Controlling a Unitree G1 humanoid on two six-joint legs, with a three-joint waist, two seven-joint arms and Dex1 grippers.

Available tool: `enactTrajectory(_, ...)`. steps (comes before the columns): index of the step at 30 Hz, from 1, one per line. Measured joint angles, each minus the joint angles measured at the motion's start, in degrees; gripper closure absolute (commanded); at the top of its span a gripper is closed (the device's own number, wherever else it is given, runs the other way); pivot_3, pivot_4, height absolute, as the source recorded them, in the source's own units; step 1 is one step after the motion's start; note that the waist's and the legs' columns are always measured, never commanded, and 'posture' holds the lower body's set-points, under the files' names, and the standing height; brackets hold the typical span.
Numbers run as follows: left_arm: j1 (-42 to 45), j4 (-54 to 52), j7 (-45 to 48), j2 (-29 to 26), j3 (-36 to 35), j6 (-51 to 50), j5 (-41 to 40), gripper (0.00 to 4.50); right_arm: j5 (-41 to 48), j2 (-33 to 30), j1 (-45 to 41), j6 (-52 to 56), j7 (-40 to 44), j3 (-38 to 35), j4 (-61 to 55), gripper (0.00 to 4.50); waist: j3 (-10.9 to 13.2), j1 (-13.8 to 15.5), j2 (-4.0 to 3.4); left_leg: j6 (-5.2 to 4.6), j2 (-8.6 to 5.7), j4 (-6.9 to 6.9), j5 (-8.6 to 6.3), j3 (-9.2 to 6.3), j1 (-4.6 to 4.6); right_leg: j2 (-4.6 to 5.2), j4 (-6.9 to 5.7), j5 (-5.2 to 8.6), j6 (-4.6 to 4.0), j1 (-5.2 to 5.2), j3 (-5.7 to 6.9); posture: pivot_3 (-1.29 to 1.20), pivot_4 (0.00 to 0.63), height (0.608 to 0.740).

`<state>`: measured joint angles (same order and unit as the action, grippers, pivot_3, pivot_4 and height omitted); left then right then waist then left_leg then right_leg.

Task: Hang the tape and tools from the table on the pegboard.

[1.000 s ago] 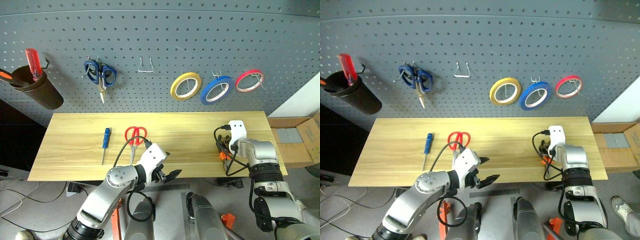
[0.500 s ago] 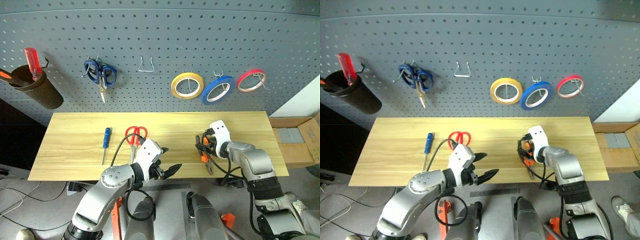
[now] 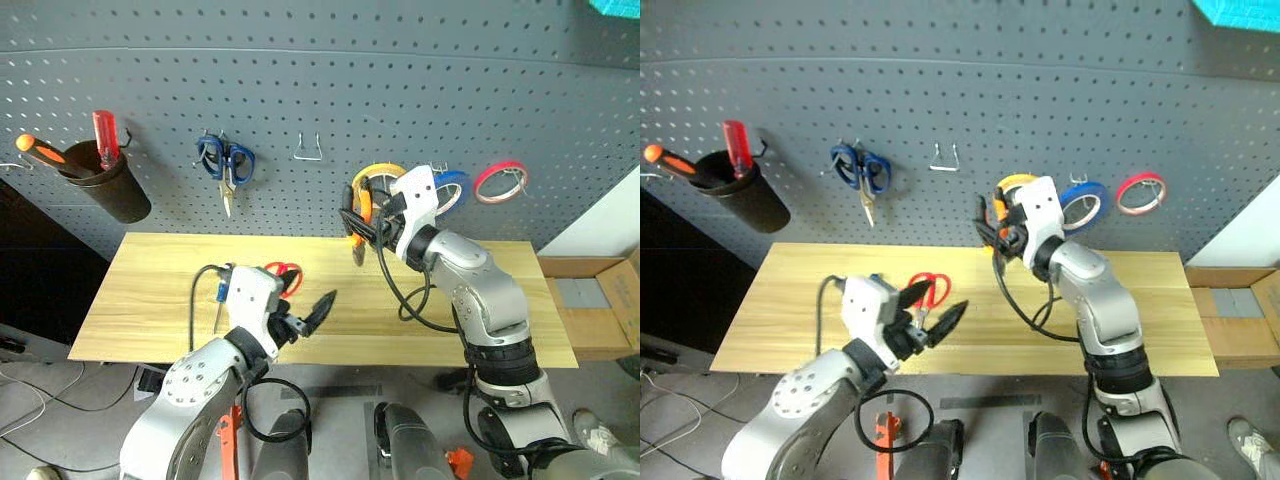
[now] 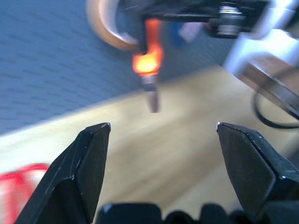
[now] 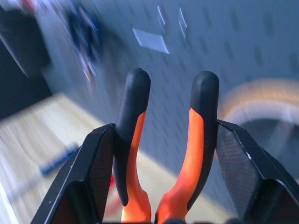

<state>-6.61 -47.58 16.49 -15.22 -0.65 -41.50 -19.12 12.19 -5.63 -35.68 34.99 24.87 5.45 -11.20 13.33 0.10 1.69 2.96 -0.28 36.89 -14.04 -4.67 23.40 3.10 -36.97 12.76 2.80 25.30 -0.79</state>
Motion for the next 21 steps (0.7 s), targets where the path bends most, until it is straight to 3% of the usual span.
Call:
enactTrajectory(4, -2.26, -3.09, -5.85, 1.97, -0.99, 1.65, 3.13, 0.58, 0.21, 3.91, -4.01, -7.41, -0.26, 0.34, 1.72, 1.7, -1.37, 1.38, -0.03, -0.05, 0.01, 0.01, -0.01, -0.02, -0.14, -0.06, -0.07, -0.11, -0.11, -0.09, 0.03, 0.22, 0.07, 0.74)
enactTrajectory(9, 1.73, -1.45, -8.99, 1.2, -4.31, 5.13, 6.86, 0.58, -1.62, 6.79, -12.49, -18.83, -3.03, -0.24, 10.52, 1.7, -2.62, 2.29, -0.02, -0.11, 0.01, -0.01, -0.01, -0.11, -1.04, -0.09, 0.04, -0.07, -0.07, -1.15, 0.18, 0.24, 0.065, 0.74)
enactTrajectory(16, 14.69, 14.07, -6.31, -1.58, -5.35, 10.04, 7.74, 0.58, -5.16, 9.83, -23.09, -38.75, -8.14, -2.4, 34.22, 1.7, -3.66, 3.06, 0.18, -0.11, 0.03, -0.08, -0.01, -0.08, -1.45, -0.15, -0.03, -0.09, -0.19, -1.41, 0.13, 0.23, 0.079, 0.74)
enactTrajectory(21, 21.3, 22.32, -3.39, -2.33, -5.26, 12.56, 7.4, 0.58, -7.03, 9.73, -25.84, -47.93, -11.5, -4.21, 49.19, 1.7, -3.63, 3.02, 0.18, -0.11, 0.03, -0.23, -0.01, 0.0, -1.31, -0.15, -0.02, -0.1, -0.21, -1.19, 0.02, 0.23, 0.114, 0.74)
